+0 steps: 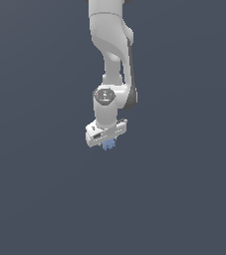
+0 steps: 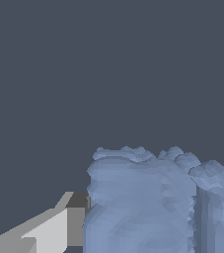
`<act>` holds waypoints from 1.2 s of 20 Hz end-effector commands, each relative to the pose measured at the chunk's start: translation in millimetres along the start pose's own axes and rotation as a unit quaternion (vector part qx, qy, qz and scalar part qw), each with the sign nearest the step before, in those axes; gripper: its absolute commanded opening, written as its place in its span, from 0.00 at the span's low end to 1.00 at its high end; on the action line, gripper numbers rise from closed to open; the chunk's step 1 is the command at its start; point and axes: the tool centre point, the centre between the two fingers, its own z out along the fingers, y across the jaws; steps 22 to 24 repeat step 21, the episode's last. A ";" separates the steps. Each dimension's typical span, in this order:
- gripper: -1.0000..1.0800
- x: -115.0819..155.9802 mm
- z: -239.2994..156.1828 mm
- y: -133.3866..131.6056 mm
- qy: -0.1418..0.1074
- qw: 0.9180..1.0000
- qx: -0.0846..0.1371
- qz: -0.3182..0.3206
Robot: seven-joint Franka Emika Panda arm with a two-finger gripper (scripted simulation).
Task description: Pick up the object and move it to a goal position.
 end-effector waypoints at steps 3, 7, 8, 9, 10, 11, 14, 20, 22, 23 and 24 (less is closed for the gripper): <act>0.00 -2.5 -5.2 -47.1 0.000 1.000 0.000 -0.001; 0.00 -4.4 -9.8 -86.5 0.000 1.000 0.000 -0.001; 0.00 -4.7 -10.9 -95.3 0.000 1.000 0.000 -0.001; 0.00 -5.0 -11.9 -103.6 0.000 1.000 0.000 -0.001; 0.00 -5.2 -12.8 -111.4 0.000 1.000 0.000 -0.001; 0.00 -5.3 -13.6 -118.5 0.000 1.000 0.000 -0.001; 0.00 -5.5 -15.7 -135.6 0.000 1.000 0.000 -0.001; 0.00 -5.3 -17.6 -151.4 0.000 1.000 0.000 -0.001; 0.00 -5.2 -17.6 -151.7 0.000 1.000 0.000 -0.001; 0.00 -5.2 -17.6 -151.7 0.000 1.000 0.000 -0.001; 0.00 -5.2 -17.6 -151.7 0.000 1.000 0.000 -0.001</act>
